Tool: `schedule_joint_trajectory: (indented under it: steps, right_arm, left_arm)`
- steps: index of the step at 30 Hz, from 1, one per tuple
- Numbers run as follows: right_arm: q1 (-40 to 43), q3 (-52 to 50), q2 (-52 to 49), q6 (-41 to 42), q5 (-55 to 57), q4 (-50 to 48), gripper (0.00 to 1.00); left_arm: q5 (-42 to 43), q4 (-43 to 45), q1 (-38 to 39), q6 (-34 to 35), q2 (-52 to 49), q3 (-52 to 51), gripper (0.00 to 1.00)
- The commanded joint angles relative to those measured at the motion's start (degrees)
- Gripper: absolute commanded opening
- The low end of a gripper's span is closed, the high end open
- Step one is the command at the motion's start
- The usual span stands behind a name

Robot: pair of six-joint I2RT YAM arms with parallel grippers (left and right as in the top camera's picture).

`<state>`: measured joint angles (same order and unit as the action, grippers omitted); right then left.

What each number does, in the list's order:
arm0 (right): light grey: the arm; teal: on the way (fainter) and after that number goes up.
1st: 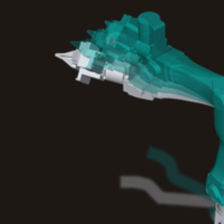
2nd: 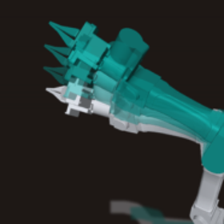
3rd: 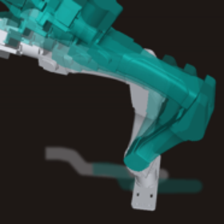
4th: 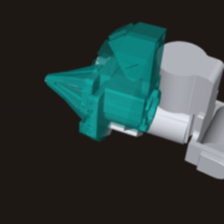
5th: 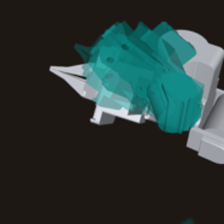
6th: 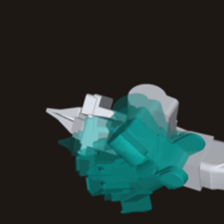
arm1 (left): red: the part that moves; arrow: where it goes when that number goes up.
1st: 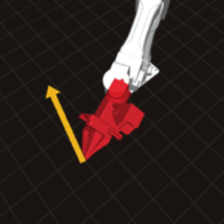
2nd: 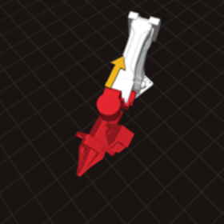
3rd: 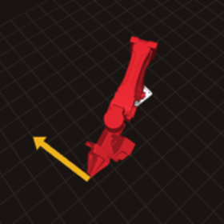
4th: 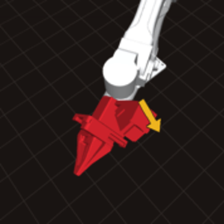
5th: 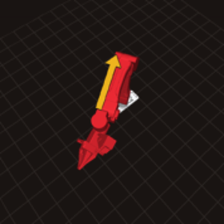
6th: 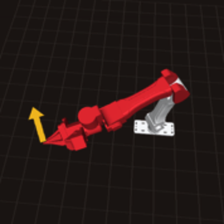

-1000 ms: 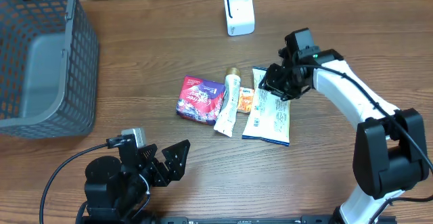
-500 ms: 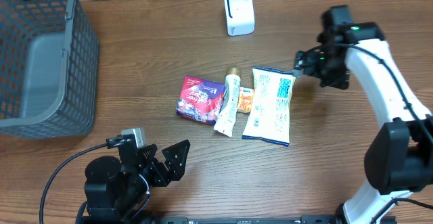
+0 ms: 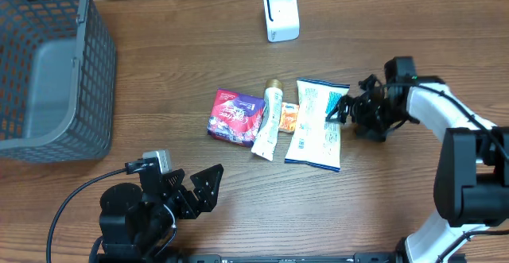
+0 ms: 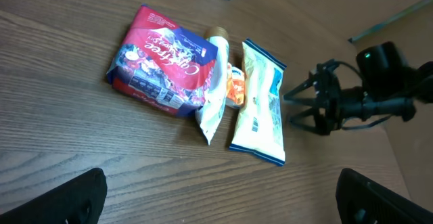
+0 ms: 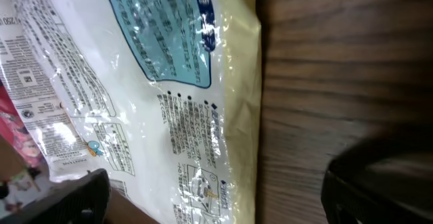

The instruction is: Scan the item barcode

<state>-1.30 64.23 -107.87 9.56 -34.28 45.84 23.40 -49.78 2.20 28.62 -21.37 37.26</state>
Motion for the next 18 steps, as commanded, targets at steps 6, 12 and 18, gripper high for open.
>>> schedule_joint_trajectory:
  steps: [6,12,18]
  right_arm:
    - [-4.1,-7.8,0.4,13.4,-2.3,-7.5,1.00]
    - [-6.8,-8.5,0.4,21.2,2.1,-13.2,0.38]
    - [-6.7,-6.3,0.4,21.1,4.7,-12.7,0.04]
  left_arm:
    - [0.4,0.2,-0.3,0.6,0.4,0.3,1.00]
    - [0.4,0.2,-0.3,0.6,0.4,0.3,1.00]
    - [0.4,0.2,-0.3,0.6,0.4,0.3,1.00]
